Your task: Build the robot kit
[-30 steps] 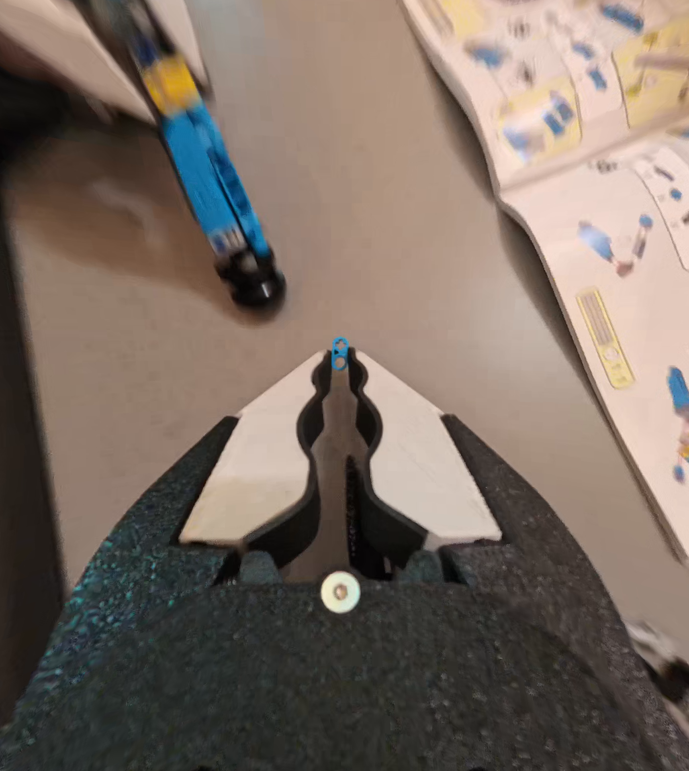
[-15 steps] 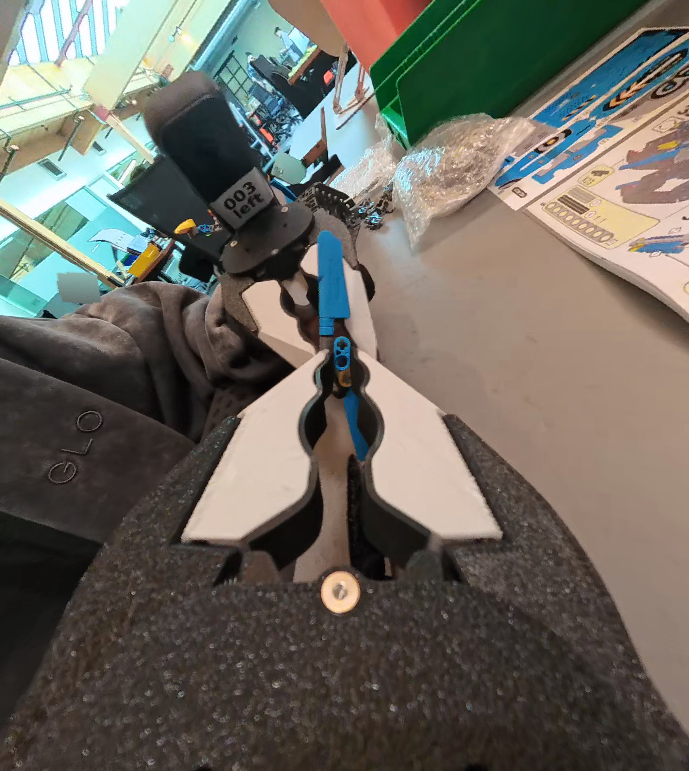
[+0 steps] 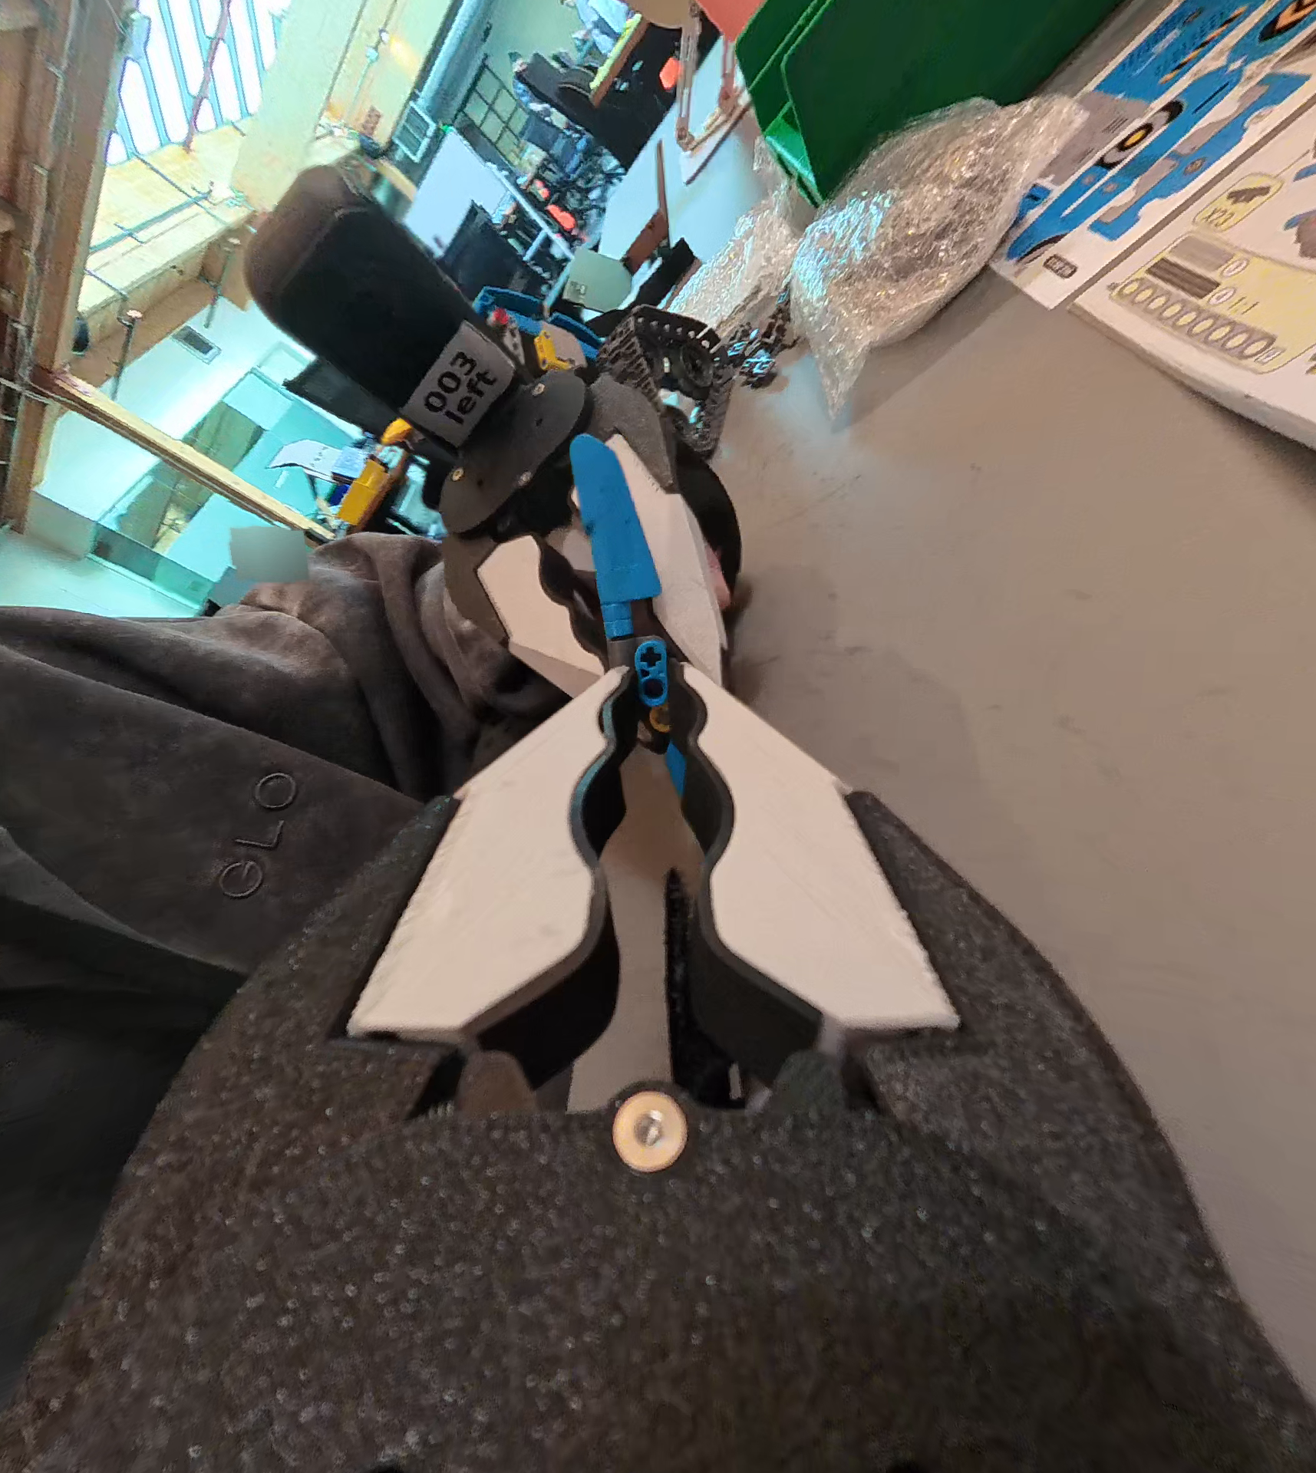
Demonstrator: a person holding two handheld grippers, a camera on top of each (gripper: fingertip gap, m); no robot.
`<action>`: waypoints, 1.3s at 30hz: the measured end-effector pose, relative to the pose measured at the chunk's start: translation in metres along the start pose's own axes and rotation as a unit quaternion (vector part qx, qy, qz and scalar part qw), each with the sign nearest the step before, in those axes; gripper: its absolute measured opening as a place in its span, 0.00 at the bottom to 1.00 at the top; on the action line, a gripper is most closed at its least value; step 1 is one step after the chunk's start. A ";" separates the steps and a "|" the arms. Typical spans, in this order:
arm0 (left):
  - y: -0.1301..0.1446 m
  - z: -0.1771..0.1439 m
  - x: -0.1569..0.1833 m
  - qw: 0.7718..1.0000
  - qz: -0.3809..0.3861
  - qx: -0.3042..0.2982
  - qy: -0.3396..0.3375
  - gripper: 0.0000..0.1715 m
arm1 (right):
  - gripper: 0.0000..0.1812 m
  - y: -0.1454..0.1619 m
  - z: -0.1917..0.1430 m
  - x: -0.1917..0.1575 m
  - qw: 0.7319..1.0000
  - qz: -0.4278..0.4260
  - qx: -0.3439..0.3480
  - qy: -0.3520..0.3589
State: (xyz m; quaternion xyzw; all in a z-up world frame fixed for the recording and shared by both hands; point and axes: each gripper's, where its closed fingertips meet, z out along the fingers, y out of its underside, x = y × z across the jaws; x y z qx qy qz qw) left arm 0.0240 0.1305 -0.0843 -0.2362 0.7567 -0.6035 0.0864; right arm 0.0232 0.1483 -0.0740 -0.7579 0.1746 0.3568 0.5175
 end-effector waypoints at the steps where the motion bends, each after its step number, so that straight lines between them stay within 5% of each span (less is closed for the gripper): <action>1: 0.000 0.000 0.001 1.000 -0.002 0.000 0.003 0.07 | 0.04 0.001 0.000 0.000 1.000 0.009 0.003 -0.014; 20: 0.002 0.002 -0.009 0.999 -0.050 0.005 -0.013 0.07 | 0.04 -0.003 0.001 0.007 0.996 0.030 0.087 -0.016; 30: 0.001 0.003 -0.011 0.998 -0.059 0.007 -0.012 0.08 | 0.04 -0.007 0.002 0.010 0.997 -0.009 0.071 0.010; 33: -0.001 0.000 -0.021 0.996 -0.085 0.017 -0.026 0.09 | 0.24 -0.011 -0.008 0.005 0.993 -0.090 0.061 0.034; 35: -0.003 -0.004 -0.034 0.988 -0.146 0.038 -0.032 0.09 | 0.24 -0.014 -0.013 0.008 0.969 -0.205 0.060 0.122; 39: -0.011 -0.006 -0.038 0.958 -0.274 0.088 0.016 0.09 | 0.36 -0.022 -0.002 0.021 0.839 -0.406 0.025 0.361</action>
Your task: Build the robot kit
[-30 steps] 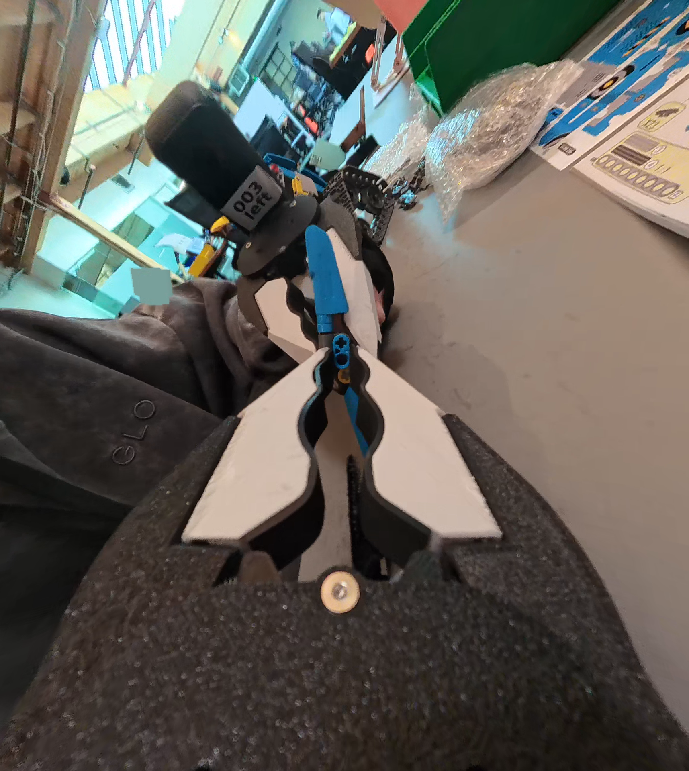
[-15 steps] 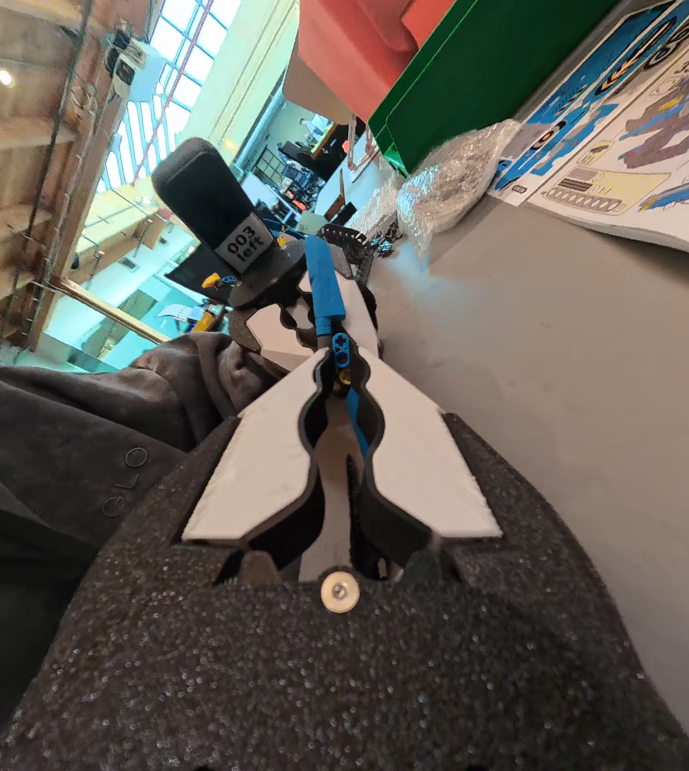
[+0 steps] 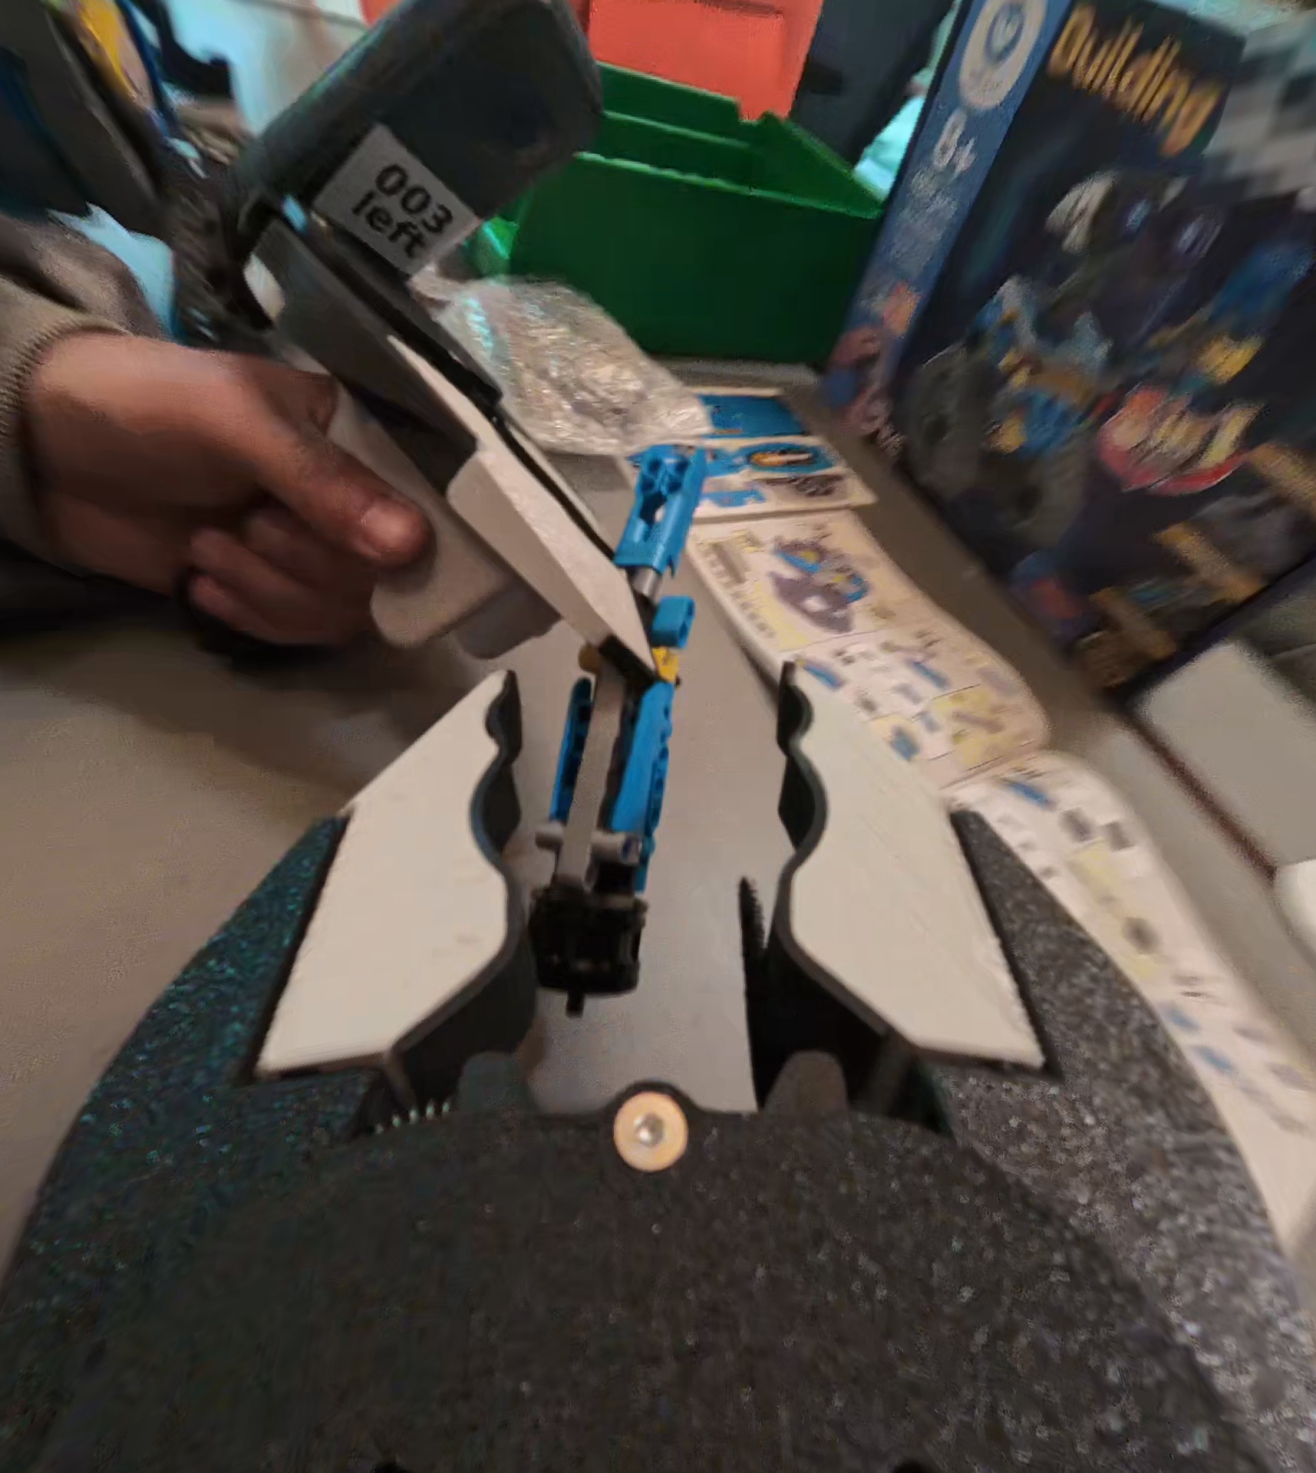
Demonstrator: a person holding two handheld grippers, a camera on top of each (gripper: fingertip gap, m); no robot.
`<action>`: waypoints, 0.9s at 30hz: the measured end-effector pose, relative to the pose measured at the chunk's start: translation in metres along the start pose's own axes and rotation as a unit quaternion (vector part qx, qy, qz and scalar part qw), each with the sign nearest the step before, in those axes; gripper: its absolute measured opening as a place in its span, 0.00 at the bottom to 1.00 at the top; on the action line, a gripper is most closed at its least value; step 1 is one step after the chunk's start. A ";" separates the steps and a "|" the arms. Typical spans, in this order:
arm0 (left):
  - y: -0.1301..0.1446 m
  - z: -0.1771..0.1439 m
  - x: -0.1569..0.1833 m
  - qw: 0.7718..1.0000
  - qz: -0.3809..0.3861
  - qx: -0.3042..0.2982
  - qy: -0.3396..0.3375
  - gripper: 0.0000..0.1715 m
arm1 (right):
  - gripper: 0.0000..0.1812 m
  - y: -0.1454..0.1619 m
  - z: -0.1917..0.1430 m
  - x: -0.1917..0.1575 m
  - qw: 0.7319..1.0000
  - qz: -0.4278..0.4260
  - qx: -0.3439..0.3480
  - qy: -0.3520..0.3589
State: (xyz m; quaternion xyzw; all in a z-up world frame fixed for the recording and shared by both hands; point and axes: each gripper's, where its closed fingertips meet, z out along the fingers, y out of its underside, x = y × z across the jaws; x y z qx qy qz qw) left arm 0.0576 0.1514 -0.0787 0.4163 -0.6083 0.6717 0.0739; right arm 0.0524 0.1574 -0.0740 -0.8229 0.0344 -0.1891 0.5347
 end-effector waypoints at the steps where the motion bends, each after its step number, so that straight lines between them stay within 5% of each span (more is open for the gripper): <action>1: -0.001 0.000 0.000 1.000 -0.006 0.005 0.002 0.09 | 0.34 -0.004 0.003 -0.001 0.999 -0.033 -0.003 0.034; 5: -0.003 0.001 0.006 0.999 -0.031 0.019 0.023 0.09 | 0.34 -0.010 0.018 -0.009 0.996 -0.062 -0.022 0.053; 8: -0.003 0.000 0.007 0.999 -0.042 0.021 0.028 0.09 | 0.17 -0.004 0.024 -0.001 0.994 -0.061 -0.048 0.075; 14: -0.019 -0.013 0.027 0.989 -0.076 0.057 0.113 0.17 | 0.16 -0.013 0.011 -0.001 0.991 -0.117 -0.018 0.055; 16: -0.021 -0.015 0.026 0.986 -0.093 0.066 0.125 0.11 | 0.16 -0.011 0.007 -0.006 0.990 -0.136 -0.009 0.041; 27: -0.007 -0.014 0.032 0.993 -0.025 0.019 0.117 0.08 | 0.14 -0.006 0.003 -0.010 0.979 -0.203 -0.018 0.027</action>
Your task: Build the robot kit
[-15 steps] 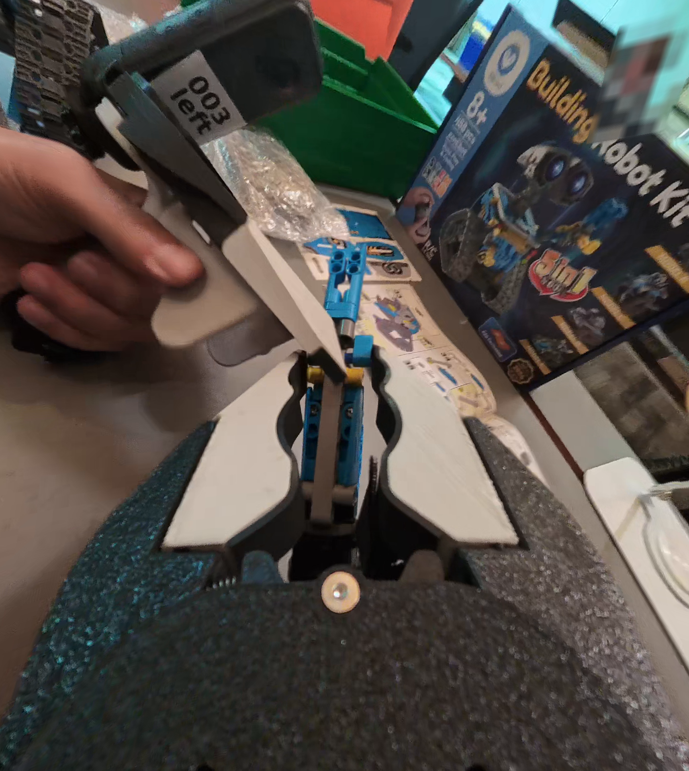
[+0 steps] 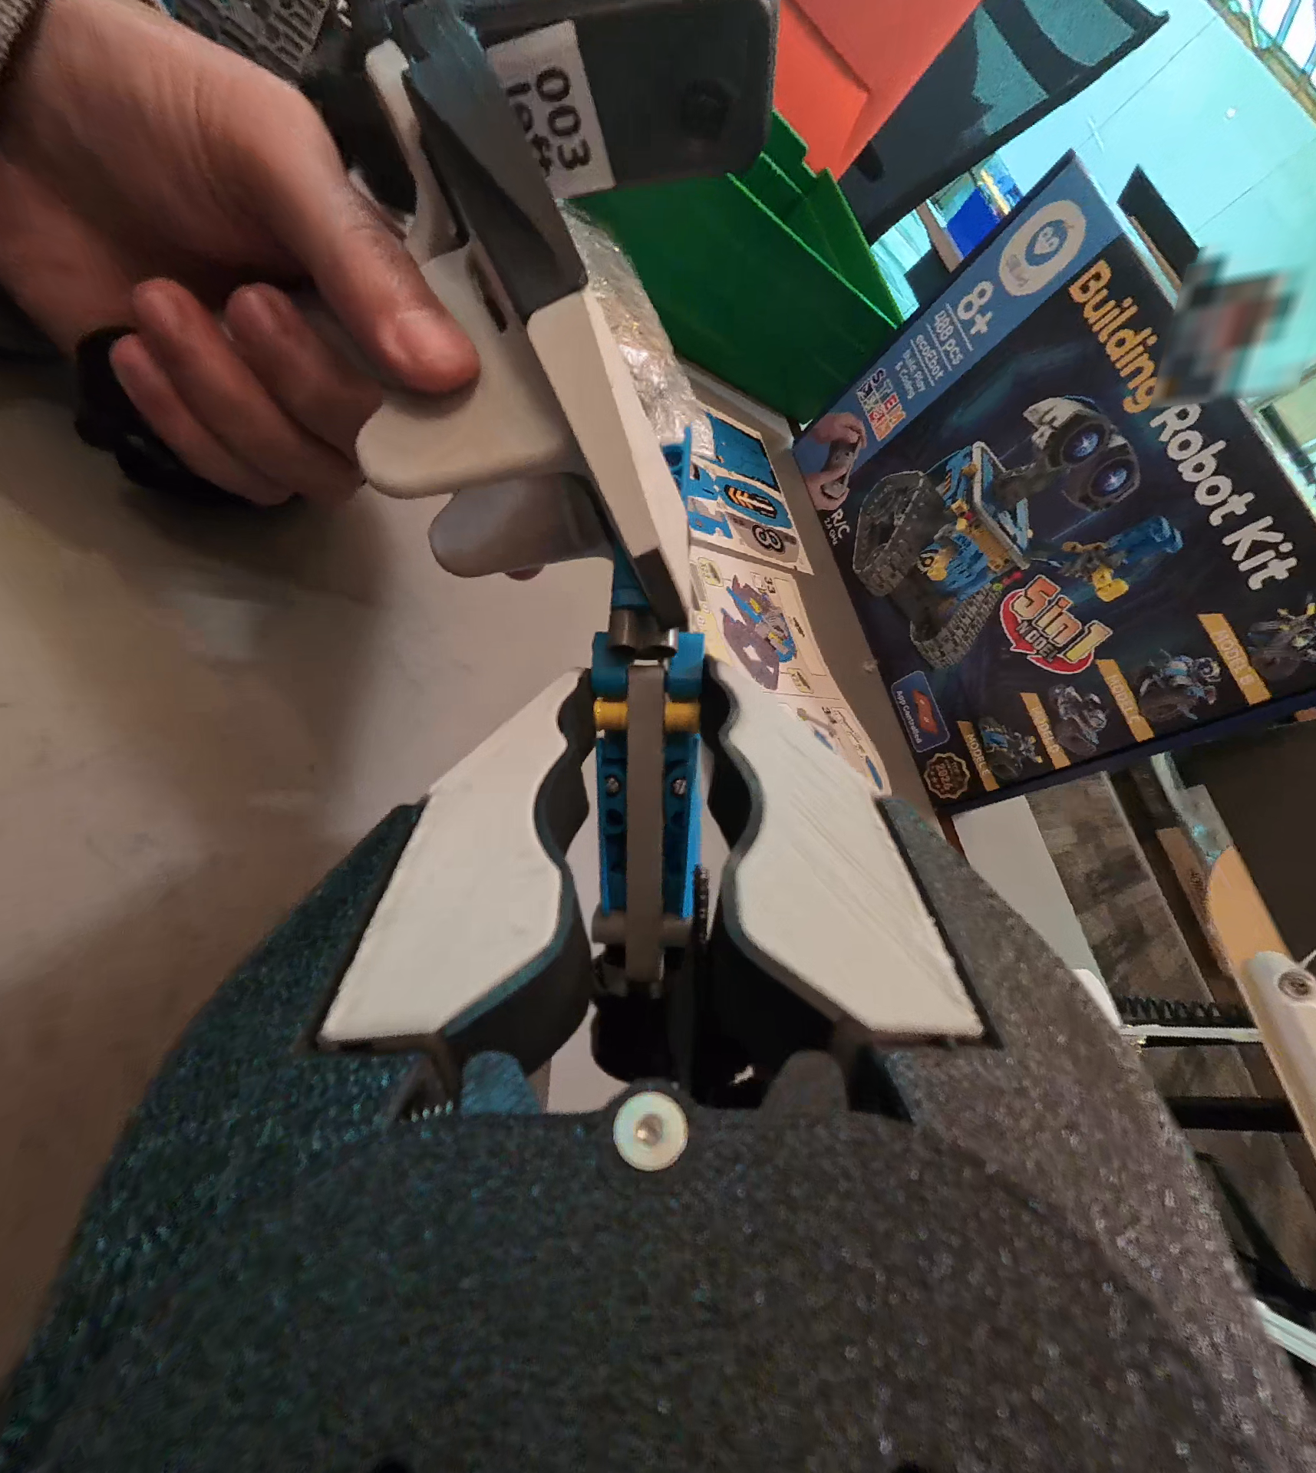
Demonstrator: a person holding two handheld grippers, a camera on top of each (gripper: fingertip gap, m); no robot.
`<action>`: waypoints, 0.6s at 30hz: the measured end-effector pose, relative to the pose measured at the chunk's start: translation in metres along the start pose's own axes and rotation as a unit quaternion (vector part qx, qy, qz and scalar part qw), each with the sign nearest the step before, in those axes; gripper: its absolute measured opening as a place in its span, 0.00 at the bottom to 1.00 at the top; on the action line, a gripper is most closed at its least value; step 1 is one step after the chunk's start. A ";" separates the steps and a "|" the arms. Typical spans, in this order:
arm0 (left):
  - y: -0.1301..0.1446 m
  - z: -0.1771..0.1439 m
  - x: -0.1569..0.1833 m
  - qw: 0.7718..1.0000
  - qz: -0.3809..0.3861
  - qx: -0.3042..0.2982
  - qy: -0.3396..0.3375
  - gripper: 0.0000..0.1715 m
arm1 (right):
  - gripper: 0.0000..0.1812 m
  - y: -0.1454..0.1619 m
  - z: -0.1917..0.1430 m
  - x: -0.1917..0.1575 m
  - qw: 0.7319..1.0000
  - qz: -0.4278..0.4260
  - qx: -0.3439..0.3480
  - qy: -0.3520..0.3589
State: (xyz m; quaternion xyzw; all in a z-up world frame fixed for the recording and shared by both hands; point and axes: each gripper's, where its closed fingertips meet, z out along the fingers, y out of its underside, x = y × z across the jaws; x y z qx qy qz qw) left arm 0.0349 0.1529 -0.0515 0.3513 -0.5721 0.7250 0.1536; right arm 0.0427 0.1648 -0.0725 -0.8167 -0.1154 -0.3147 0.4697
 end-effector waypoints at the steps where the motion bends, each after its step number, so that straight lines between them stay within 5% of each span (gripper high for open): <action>1: 0.001 0.000 0.001 1.000 0.003 -0.006 0.003 0.08 | 0.14 0.000 -0.001 -0.001 1.000 -0.007 -0.001 0.001; 12: 0.001 0.003 -0.007 0.999 -0.032 0.000 -0.004 0.08 | 0.15 0.005 0.004 0.003 0.998 -0.013 -0.022 0.058; 18: 0.002 0.003 -0.009 0.999 -0.035 -0.004 -0.008 0.09 | 0.14 0.005 0.004 0.001 0.999 0.006 -0.036 0.017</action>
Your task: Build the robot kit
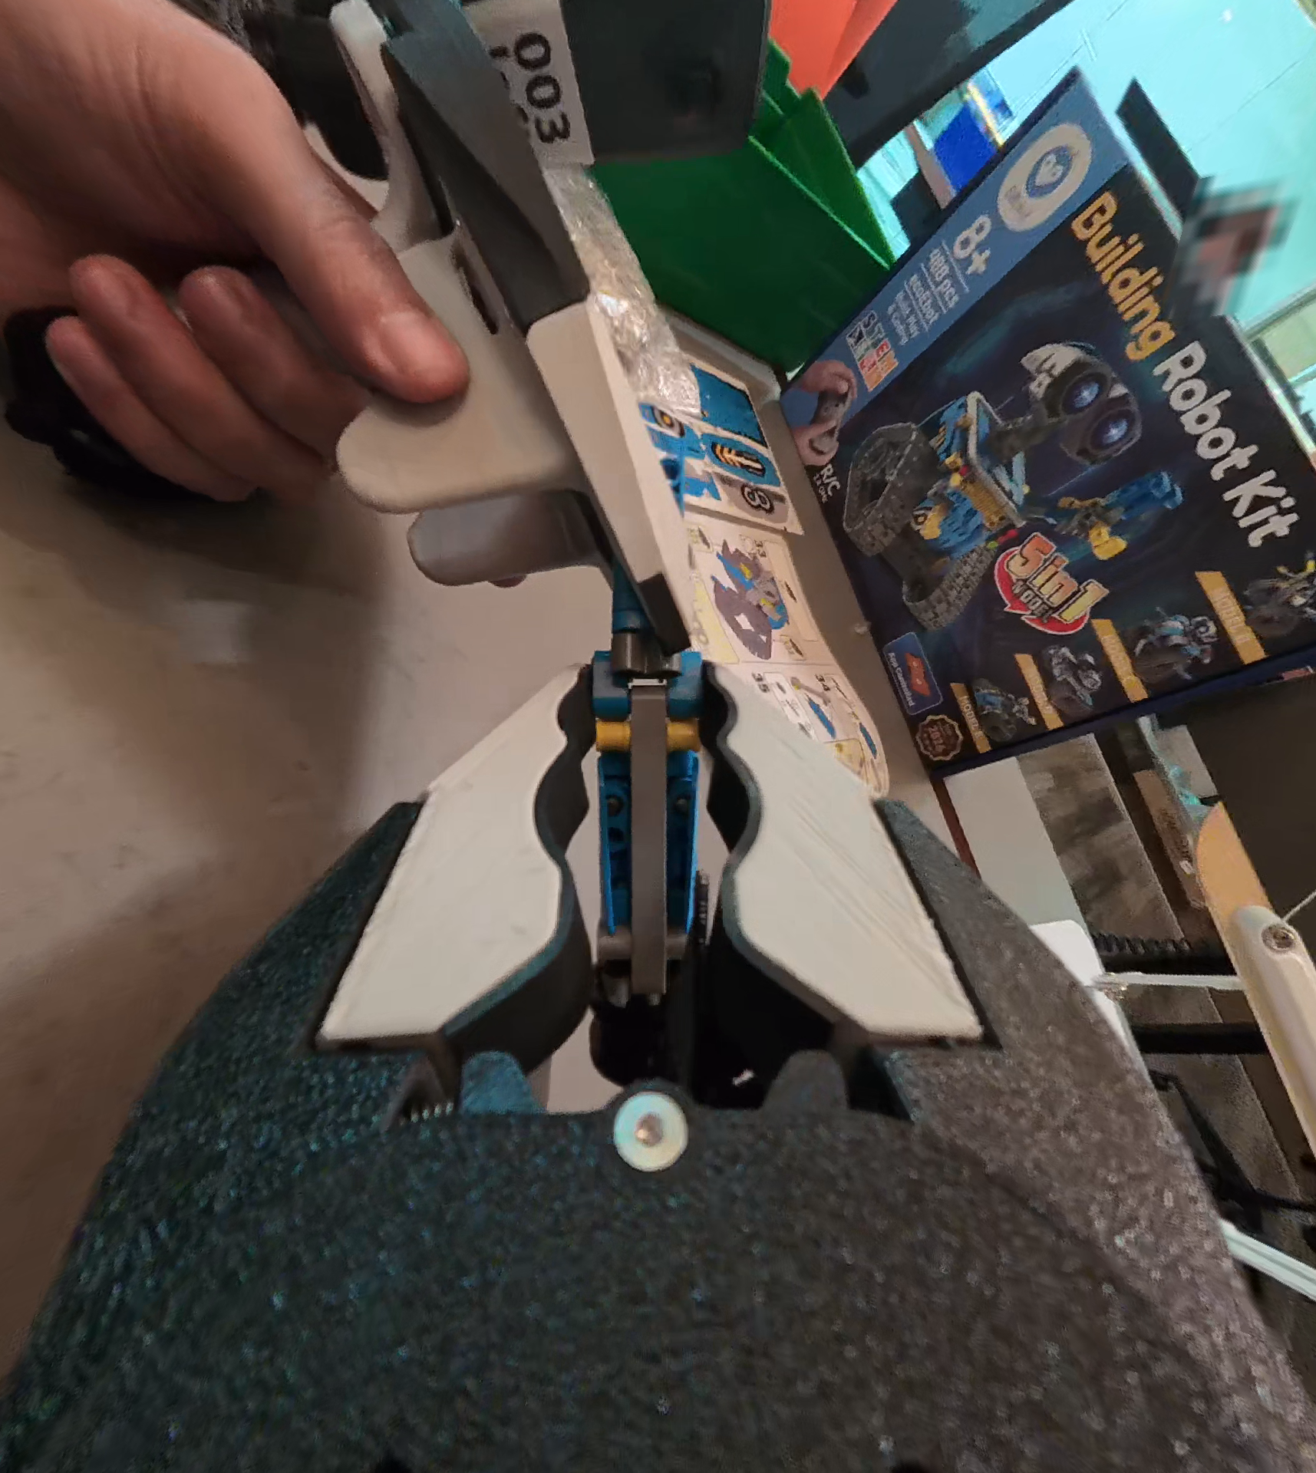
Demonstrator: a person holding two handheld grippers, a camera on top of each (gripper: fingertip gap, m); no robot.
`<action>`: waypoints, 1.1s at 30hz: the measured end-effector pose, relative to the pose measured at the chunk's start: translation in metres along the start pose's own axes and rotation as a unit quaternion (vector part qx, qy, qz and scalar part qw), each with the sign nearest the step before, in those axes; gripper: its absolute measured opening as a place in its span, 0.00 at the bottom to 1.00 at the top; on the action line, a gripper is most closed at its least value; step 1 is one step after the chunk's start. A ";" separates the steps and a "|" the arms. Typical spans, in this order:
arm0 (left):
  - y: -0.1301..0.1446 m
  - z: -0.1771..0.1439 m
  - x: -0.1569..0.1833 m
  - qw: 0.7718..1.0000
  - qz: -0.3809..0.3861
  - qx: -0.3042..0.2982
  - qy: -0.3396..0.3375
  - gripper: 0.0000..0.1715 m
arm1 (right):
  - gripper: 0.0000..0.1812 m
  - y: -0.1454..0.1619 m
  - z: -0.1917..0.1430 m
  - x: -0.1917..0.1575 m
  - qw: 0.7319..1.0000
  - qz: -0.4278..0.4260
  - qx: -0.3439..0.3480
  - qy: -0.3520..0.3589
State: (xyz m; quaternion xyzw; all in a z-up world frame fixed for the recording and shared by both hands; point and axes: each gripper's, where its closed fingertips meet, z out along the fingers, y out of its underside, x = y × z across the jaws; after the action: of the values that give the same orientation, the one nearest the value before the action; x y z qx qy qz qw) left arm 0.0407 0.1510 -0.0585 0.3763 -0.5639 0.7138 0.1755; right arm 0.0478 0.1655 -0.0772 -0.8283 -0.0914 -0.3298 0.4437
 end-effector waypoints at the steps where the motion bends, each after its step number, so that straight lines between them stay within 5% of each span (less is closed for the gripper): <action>1: 0.002 0.001 -0.002 1.000 0.002 -0.006 -0.007 0.09 | 0.14 0.002 0.000 -0.001 1.000 -0.007 -0.008 -0.002; 7: 0.008 0.001 -0.003 0.999 0.027 -0.038 -0.019 0.09 | 0.14 0.005 0.000 -0.003 1.000 0.002 0.009 -0.007; 11: 0.016 -0.002 0.002 0.989 0.116 -0.078 -0.040 0.08 | 0.15 0.002 -0.002 -0.013 0.999 0.015 0.015 -0.036; 15: 0.039 0.000 0.013 0.936 0.313 -0.145 -0.062 0.08 | 0.40 0.008 -0.033 -0.031 0.987 0.037 0.031 -0.151; 22: 0.078 0.012 0.016 0.850 0.481 -0.203 -0.066 0.09 | 0.34 0.052 -0.045 -0.048 0.974 0.040 -0.014 -0.221; 28: 0.071 0.013 0.011 0.861 0.463 -0.194 -0.081 0.09 | 0.17 0.059 -0.035 -0.040 0.986 -0.017 -0.022 -0.167; 33: 0.044 0.008 -0.007 0.915 0.345 -0.162 -0.131 0.27 | 0.16 0.063 -0.032 0.019 0.980 -0.185 -0.047 0.051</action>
State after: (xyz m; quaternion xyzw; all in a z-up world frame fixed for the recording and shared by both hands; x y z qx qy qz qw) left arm 0.0183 0.1312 -0.0932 0.2149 -0.7849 0.5728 -0.0990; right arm 0.0751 0.1001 -0.0955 -0.7991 -0.2051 -0.4519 0.3392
